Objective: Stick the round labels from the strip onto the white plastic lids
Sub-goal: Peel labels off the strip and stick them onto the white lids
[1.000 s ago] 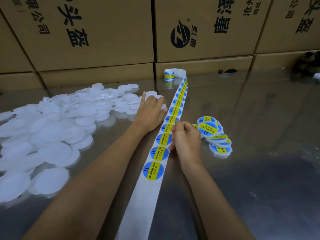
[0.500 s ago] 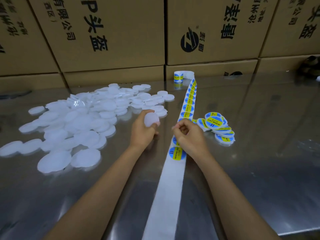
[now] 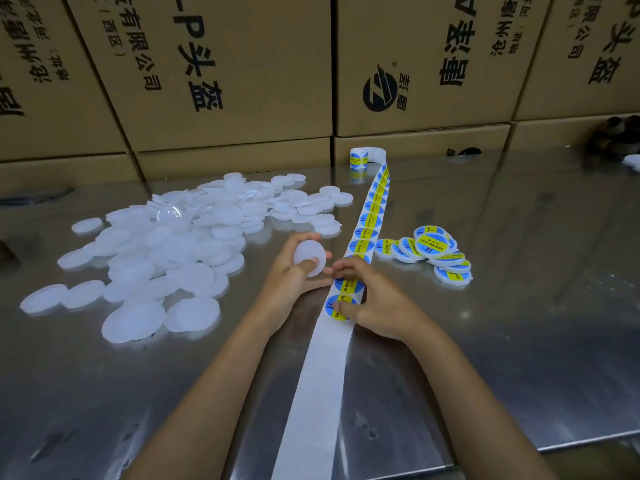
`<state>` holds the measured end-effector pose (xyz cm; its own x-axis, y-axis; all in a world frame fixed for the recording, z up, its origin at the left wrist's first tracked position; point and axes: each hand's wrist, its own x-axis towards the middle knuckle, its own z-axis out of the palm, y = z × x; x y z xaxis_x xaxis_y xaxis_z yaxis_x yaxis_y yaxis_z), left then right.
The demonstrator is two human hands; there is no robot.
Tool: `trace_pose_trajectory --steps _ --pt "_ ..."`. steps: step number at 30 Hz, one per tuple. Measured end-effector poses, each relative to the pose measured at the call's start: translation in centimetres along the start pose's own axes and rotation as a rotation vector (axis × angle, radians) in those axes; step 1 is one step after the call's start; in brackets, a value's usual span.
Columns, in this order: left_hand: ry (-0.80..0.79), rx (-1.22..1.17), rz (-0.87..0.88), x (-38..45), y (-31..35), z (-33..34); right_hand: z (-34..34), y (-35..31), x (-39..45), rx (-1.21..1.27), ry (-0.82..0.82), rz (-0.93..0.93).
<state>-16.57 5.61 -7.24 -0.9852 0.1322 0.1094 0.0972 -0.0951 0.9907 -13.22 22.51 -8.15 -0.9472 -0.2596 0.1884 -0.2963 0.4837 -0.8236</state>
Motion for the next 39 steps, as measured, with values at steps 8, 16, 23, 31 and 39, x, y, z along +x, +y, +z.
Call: trace_pose_trajectory --steps 8,16,23,31,39 --pt "-0.095 0.03 -0.017 -0.4 0.4 0.9 0.7 0.0 -0.9 -0.23 0.166 -0.011" --pt "-0.092 0.054 -0.044 -0.3 0.6 0.8 0.9 -0.3 -0.6 -0.234 0.223 0.015" --pt "-0.072 0.097 -0.052 -0.5 0.8 0.7 1.0 -1.6 -0.7 0.161 0.288 0.002" --pt "0.037 -0.446 -0.184 -0.1 1.8 0.9 0.1 -2.5 -0.5 0.774 0.432 0.1" --pt "-0.128 -0.625 -0.325 -1.1 2.0 2.5 1.0 -3.2 -0.4 0.523 0.529 -0.059"
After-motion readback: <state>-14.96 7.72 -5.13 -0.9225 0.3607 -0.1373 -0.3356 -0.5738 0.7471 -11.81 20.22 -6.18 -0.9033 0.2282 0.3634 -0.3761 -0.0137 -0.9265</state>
